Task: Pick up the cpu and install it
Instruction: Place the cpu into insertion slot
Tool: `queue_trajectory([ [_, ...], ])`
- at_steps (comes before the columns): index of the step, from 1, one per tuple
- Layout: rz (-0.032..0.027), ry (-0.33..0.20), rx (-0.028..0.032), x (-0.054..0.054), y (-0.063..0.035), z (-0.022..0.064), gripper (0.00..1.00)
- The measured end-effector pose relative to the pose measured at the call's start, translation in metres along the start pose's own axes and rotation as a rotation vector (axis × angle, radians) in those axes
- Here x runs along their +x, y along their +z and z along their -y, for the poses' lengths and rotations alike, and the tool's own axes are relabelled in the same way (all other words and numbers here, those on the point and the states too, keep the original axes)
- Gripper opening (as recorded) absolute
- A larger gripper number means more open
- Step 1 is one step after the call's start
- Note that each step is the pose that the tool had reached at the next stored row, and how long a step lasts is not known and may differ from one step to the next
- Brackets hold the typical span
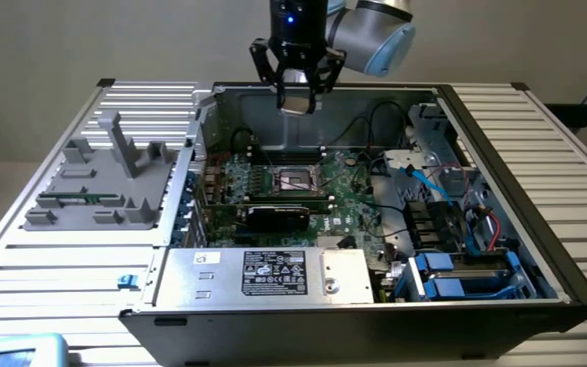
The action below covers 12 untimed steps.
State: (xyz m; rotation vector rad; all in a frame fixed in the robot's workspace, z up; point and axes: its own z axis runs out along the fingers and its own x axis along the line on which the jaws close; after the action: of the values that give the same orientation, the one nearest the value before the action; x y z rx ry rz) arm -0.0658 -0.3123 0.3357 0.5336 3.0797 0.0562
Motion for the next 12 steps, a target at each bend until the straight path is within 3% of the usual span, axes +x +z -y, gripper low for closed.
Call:
queue_trajectory([
  [12, 0.0074, 0.194, 0.0017, 0.0, 0.0012, 0.0, 0.56],
])
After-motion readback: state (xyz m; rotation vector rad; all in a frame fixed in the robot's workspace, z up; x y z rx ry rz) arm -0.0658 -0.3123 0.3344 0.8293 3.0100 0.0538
